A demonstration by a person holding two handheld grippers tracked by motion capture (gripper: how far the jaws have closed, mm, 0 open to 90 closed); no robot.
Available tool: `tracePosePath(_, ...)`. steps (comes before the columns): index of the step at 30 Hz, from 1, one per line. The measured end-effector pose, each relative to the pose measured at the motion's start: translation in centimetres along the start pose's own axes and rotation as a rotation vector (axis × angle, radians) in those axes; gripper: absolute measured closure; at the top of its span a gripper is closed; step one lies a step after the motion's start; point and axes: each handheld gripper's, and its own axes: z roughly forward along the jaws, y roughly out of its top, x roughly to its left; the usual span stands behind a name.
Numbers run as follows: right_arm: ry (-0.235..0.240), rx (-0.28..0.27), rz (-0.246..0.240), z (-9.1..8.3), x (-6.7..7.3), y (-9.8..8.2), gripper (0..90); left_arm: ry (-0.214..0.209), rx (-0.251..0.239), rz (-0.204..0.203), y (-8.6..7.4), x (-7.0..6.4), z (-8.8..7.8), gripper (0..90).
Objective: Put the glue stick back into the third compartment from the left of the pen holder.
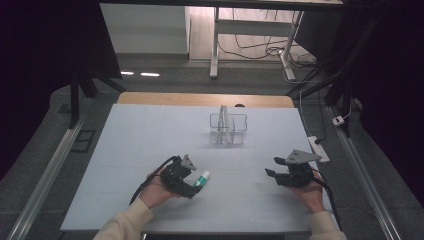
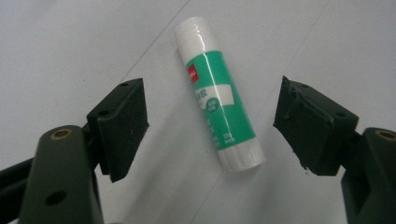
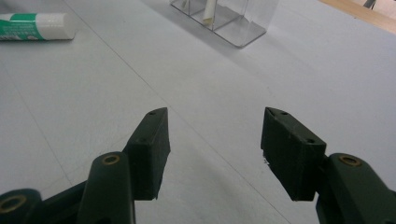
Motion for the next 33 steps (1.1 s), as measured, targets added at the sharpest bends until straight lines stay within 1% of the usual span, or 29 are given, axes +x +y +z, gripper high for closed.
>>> tracePosePath(3, -0.006, 0.006, -0.004, 0.0, -0.1, 0.0, 41.8, -0.008, 0.011, 0.001, 0.2, 0.0, 0.3, 26.2)
tracePosePath(6, -0.007, -0.003, 0.002, -0.1, -0.2, -0.1, 41.8, -0.009, 0.025, 0.005, 0.4, -0.1, 0.7, 26.8)
tracePosePath(9, -0.017, -0.001, -0.002, -0.2, -0.3, -0.1, 41.8, 0.001, 0.04, 0.012, 0.5, -0.2, 1.1, 27.2)
tracePosePath(10, -0.015, -0.003, 0.004, -0.2, -0.3, -0.1, 41.7, 0.006, 0.045, 0.013, 0.5, -0.2, 1.3, 27.6)
tracePosePath(13, -0.013, 0.002, 0.008, -0.1, -0.3, -0.2, 41.7, 0.008, 0.062, 0.016, 0.4, -0.2, 1.6, 29.7)
tracePosePath(18, -0.016, 0.007, 0.004, 0.0, -0.2, -0.2, 41.7, 0.008, 0.092, 0.028, 0.4, -0.2, 2.2, 35.9)
tracePosePath(20, -0.017, 0.009, 0.003, 0.0, -0.2, -0.2, 41.7, 0.019, 0.104, 0.025, 0.4, -0.2, 2.5, 37.7)
tracePosePath(21, -0.02, 0.012, 0.004, 0.0, -0.2, -0.2, 41.6, 0.015, 0.107, 0.024, 0.4, -0.2, 2.5, 38.5)
tracePosePath(23, -0.017, 0.011, 0.008, 0.0, -0.3, -0.3, 41.6, 0.006, 0.111, 0.025, 0.4, -0.2, 2.6, 42.1)
tracePosePath(25, -0.018, 0.011, 0.01, 0.0, -0.4, -0.4, 41.6, -0.005, 0.112, 0.024, 0.5, -0.3, 2.7, 47.7)
tracePosePath(31, -0.023, 0.009, 0.012, -0.1, -0.4, -0.4, 41.5, 0.02, 0.104, 0.013, 0.4, 0.0, 2.6, 63.4)
tracePosePath(33, -0.023, 0.009, 0.011, -0.1, -0.4, -0.4, 41.6, 0.013, 0.101, 0.01, 0.3, 0.1, 2.6, 65.3)
